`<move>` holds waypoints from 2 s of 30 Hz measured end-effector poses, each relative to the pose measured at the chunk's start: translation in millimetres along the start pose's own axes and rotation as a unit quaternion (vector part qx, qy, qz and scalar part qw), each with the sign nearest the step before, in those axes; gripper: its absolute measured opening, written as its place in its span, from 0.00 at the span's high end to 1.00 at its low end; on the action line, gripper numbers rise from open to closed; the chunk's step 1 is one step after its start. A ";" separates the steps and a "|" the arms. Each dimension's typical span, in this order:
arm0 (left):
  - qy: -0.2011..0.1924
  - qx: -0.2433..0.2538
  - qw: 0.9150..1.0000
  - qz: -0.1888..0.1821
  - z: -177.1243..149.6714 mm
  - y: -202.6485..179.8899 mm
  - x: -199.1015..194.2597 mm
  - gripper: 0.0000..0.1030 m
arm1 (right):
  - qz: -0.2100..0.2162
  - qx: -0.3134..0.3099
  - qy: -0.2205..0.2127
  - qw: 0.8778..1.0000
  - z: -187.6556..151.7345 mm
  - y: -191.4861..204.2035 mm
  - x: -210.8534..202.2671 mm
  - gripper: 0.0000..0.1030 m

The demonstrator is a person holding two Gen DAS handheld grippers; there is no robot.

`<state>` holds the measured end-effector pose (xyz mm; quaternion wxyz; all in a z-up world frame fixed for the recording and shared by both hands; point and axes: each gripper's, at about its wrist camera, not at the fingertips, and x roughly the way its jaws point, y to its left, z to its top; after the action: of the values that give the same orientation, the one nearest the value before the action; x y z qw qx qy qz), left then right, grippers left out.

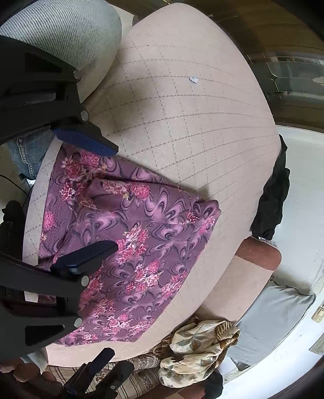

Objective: Fold small clothes

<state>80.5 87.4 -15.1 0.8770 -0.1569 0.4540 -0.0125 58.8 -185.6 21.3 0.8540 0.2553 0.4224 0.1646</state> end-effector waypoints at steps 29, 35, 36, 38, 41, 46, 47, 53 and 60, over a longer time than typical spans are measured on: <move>0.036 -0.024 0.998 -0.056 24.2 16.1 8.9 0.21 | 0.043 0.077 0.076 0.993 39.0 3.7 51.7 0.19; 0.116 -0.041 0.989 -0.077 30.2 36.4 52.6 0.20 | 0.045 0.057 0.132 0.989 60.3 29.7 100.5 0.20; 0.127 -0.057 0.987 -0.077 26.5 39.6 59.0 0.20 | 0.040 0.050 0.142 0.988 63.4 35.9 110.5 0.20; 0.132 -0.061 0.987 -0.071 21.5 38.5 65.4 0.20 | 0.035 0.041 0.155 0.987 67.3 46.9 126.9 0.20; 0.132 -0.024 0.988 -0.073 17.6 24.6 64.5 0.30 | 0.038 0.039 0.188 0.981 66.2 60.8 154.1 0.20; 0.125 -0.027 0.990 -0.058 12.2 22.3 67.9 0.82 | 0.024 0.039 0.276 0.960 45.2 82.8 211.6 0.20; 0.122 -0.037 0.989 -0.071 11.7 24.1 67.2 0.89 | 0.016 0.030 0.294 0.955 40.2 87.4 221.3 0.21; 0.074 -0.019 0.994 -0.078 5.7 7.1 49.3 0.90 | -0.008 0.016 0.339 0.941 37.5 104.0 252.7 0.25; -0.011 0.039 0.997 -0.062 3.9 -26.5 22.6 0.92 | -0.088 -0.081 0.365 0.923 32.8 127.3 275.7 0.48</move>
<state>100.1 59.6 -23.4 0.8851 -0.1501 0.4327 -0.0827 239.3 45.4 -64.5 0.6696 0.0697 0.7106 0.2043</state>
